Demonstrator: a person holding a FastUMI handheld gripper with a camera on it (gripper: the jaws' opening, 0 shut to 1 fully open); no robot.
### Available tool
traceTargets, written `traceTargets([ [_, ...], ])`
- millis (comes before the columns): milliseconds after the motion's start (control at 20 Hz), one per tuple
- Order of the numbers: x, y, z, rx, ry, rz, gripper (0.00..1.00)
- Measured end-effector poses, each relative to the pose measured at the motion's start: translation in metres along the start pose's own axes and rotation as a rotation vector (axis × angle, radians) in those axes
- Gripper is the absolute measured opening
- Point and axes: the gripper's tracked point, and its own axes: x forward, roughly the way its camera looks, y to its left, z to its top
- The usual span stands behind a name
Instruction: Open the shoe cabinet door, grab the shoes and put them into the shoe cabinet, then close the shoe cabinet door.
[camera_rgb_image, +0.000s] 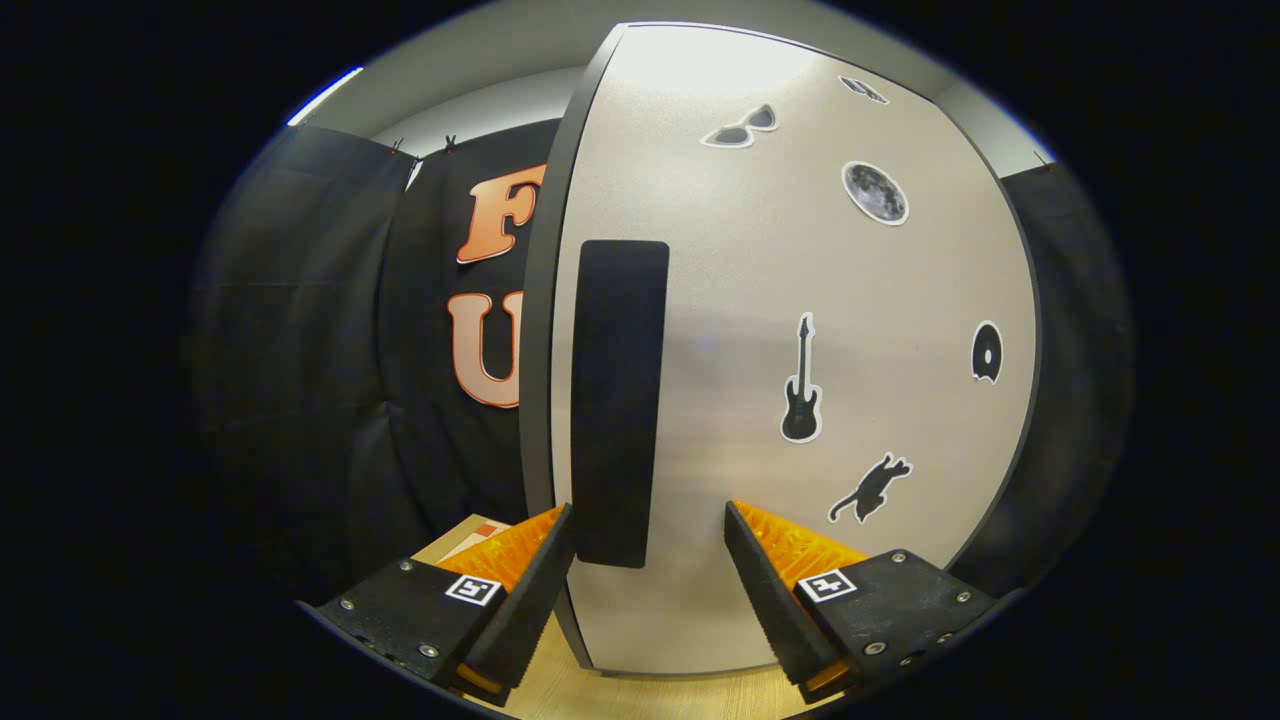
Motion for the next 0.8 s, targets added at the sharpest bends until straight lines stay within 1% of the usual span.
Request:
traceTargets([
  [100,-0.013,-0.004,0.007,-0.001,-0.018,-0.008,0.94],
  [400,-0.076,-0.021,0.021,-0.019,-0.040,-0.050,0.94],
  [500,-0.100,-0.028,0.022,-0.005,-0.031,-0.061,0.94],
  [650,-0.140,-0.047,0.032,0.003,-0.064,-0.101,0.94],
  [800,-0.182,-0.062,0.032,-0.002,-0.067,-0.133,0.94],
])
